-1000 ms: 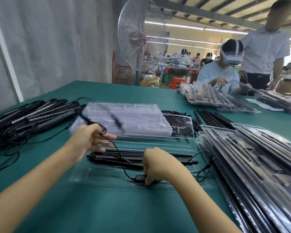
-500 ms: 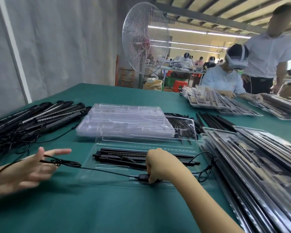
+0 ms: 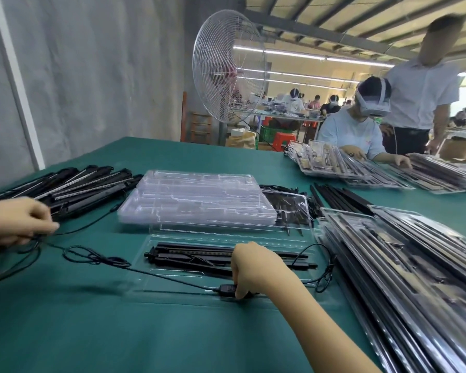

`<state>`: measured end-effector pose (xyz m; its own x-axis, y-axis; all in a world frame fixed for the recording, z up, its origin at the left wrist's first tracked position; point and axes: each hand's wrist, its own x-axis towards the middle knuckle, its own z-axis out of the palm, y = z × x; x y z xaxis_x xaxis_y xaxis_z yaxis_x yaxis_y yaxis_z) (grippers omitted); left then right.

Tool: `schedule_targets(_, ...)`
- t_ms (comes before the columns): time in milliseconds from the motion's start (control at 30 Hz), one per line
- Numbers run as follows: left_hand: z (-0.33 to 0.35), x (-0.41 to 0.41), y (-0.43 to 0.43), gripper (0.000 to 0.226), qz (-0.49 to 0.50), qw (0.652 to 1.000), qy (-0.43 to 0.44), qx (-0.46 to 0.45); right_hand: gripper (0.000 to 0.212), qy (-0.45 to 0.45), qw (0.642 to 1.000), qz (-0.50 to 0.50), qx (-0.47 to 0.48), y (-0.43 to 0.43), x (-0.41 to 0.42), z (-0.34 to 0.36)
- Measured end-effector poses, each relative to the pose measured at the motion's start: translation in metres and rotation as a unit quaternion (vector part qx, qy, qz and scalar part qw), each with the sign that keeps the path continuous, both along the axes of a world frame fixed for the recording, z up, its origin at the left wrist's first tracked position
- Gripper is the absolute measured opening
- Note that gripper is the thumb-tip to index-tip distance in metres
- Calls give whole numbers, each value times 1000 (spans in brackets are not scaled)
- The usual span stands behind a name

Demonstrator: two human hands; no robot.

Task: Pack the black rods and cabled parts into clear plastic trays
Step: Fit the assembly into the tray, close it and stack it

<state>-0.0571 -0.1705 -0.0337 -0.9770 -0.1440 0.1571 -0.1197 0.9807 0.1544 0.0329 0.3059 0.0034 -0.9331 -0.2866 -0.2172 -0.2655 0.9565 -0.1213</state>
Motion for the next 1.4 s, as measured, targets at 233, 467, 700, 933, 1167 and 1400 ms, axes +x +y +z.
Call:
schedule_targets(233,25,30,133,14,-29,968,27,-247,30,0,999,-24,-41,7,0,-7)
schedule_targets(467,0,127,303,29,-431,888,146,-70,18,20,990,-40,-133,21,4,-26)
schedule_targets(700,-21,128,327,32,-454,885,108,-11,26,-1,985,-2,-170,48,16,-20)
schedule_targets(933,-24,120,332,35,-452,884,115,-25,55,189,949,-211,-138,107,0,0)
schedule_targets(1167,-21,113,342,31,-413,907,82,-12,86,30,981,-187,-28,112,-10,-25)
schedule_targets(1400,-29,118,335,40,-411,910,56,-4,41,44,963,-256,-66,120,-11,-20)
